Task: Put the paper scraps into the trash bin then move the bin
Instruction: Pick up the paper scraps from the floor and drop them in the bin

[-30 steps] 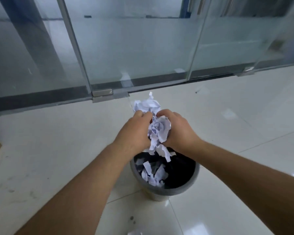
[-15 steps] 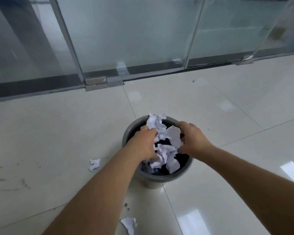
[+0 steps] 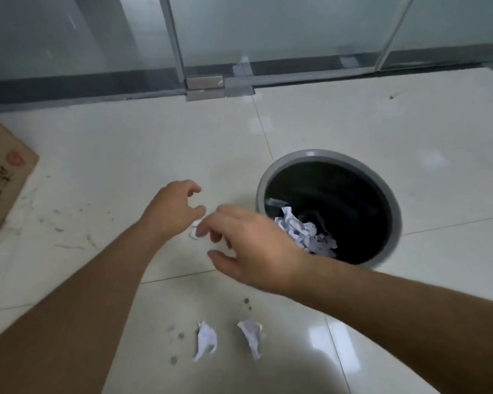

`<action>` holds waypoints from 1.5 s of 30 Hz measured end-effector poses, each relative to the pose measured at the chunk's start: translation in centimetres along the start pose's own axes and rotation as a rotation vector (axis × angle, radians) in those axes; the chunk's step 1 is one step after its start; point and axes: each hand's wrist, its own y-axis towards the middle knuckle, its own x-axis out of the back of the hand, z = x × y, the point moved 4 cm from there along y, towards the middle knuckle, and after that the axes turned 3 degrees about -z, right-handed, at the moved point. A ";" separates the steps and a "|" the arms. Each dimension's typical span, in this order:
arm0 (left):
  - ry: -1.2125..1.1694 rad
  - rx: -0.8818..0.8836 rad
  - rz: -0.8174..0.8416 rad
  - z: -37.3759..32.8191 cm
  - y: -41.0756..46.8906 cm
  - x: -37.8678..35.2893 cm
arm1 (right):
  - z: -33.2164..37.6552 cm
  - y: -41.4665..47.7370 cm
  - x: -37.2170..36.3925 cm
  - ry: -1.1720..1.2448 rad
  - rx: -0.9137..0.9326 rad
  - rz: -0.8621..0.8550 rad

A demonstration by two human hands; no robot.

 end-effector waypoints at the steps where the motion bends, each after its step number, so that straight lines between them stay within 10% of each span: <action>1: 0.069 0.019 0.066 2.1 -0.3 -1.3 | 0.5 -0.6 -2.6 -0.007 0.064 0.141; 9: 0.392 -0.056 0.296 8.1 1.1 -11.4 | -9.3 -10.0 -14.5 -0.172 -0.423 0.661; 28: 0.479 0.007 0.605 13.9 -12.3 -18.3 | -8.6 -15.8 -23.3 0.019 -0.966 0.504; 38: -0.119 0.210 0.248 10.4 -15.7 -19.3 | -4.7 -13.1 -24.8 0.204 -0.905 0.388; 45: -0.054 -0.041 -0.102 4.3 -8.1 -4.5 | -3.4 -0.3 -14.9 0.239 -0.675 -0.003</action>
